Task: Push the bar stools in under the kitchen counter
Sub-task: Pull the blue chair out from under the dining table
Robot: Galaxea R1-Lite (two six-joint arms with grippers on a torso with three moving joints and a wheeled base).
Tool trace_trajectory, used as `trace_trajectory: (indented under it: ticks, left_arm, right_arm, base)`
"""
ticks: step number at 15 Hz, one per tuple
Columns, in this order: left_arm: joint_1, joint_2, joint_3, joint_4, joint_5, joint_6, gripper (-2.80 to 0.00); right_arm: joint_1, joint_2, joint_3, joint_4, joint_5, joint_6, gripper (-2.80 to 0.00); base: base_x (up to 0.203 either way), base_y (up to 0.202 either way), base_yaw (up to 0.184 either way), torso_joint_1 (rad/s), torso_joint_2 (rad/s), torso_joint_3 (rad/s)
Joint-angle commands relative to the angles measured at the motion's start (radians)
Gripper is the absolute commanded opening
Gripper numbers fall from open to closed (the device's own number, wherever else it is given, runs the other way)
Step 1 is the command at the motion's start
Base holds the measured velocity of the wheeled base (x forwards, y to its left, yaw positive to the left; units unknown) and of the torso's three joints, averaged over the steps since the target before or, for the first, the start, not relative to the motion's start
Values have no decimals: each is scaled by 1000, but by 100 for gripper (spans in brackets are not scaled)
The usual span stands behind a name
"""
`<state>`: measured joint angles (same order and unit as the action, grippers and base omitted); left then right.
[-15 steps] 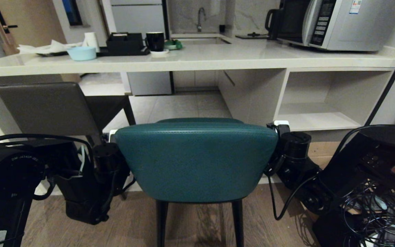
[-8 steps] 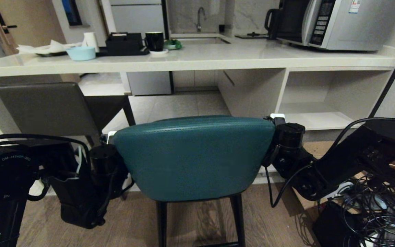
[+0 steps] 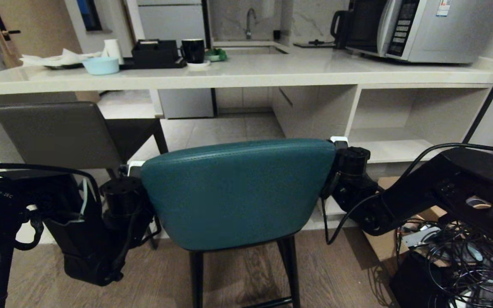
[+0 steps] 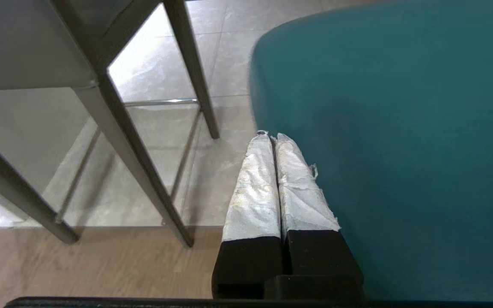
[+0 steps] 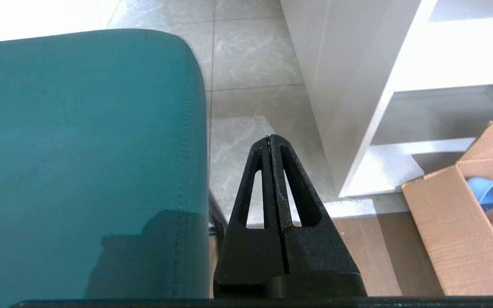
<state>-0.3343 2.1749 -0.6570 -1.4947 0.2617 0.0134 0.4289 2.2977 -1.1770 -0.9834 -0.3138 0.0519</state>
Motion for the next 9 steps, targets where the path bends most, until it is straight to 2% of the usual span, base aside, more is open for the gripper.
trace_trajectory:
  ticks: [1, 5, 9]
  left_arm:
    - [-55, -26, 2, -35, 7, -3, -280]
    - [-52, -10, -10, -35, 16, -6, -280]
    - [9, -14, -6, -35, 67, -5, -280]
  right_arm:
    - [-16, 20, 5, -3, -8, 2, -280]
    - [-19, -9, 10, -15, -28, 5, -280]
    - [-29, -32, 24, -21, -31, 3, -280]
  base:
    - [0, 0, 0, 0, 0, 0]
    - [0, 0, 0, 0, 0, 0]
    - [0, 0, 0, 0, 0, 0]
